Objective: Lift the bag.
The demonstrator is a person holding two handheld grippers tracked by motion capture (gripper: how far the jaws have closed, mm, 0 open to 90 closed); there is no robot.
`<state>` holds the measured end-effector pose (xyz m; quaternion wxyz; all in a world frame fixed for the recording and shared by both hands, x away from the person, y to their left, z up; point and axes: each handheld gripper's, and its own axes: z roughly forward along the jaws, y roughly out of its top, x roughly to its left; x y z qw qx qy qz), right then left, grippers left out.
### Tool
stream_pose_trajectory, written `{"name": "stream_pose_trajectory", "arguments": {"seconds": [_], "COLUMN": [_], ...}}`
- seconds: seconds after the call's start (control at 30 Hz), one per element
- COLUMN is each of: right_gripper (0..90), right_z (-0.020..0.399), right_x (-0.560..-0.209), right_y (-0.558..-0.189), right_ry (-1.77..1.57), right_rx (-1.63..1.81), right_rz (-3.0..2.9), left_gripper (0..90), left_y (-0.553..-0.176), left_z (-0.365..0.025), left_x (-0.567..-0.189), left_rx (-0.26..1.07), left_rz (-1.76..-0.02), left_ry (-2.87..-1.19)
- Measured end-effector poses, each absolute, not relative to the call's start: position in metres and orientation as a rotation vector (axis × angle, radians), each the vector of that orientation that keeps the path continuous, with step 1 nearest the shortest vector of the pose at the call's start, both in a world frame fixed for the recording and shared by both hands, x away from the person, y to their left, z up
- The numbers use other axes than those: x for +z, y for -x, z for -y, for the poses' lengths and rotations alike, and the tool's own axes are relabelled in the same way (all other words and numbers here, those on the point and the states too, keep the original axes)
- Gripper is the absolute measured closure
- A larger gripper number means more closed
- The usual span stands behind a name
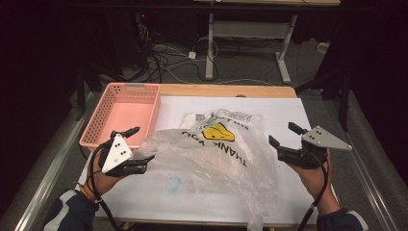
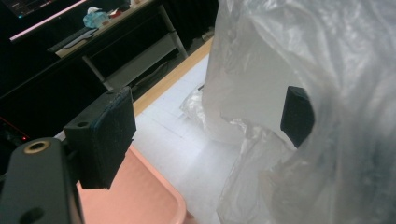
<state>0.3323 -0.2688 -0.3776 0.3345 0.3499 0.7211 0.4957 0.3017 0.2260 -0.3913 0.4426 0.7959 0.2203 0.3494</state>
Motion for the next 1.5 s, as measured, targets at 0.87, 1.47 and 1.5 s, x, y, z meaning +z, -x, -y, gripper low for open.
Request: {"name": "stream_pose_trajectory", "arguments": {"seconds": [0.87, 1.47, 1.5], "right_gripper": [20.5, 20.1, 20.1], "right_z": [0.254, 0.246, 0.246], "right_x": [-0.435, -0.446, -0.446], "right_y": [-0.291, -0.282, -0.282], "right_ry": [-0.817, -0.782, -0.783], "right_rx": [1.210, 1.166, 1.165], "right_rz": [-2.006, -2.067, -2.067], "left_gripper": [17.5, 17.5, 17.5], "left_y": [-0.272, -0.270, -0.270], "left_z": [-0.236, -0.235, -0.235], "left_x": [-0.441, -0.450, -0.450], "left_rx": [0.829, 0.809, 0.809], "left_rz": [-0.568, -0.576, -0.575], "left_ry": [-2.049, -2.062, -2.064]}}
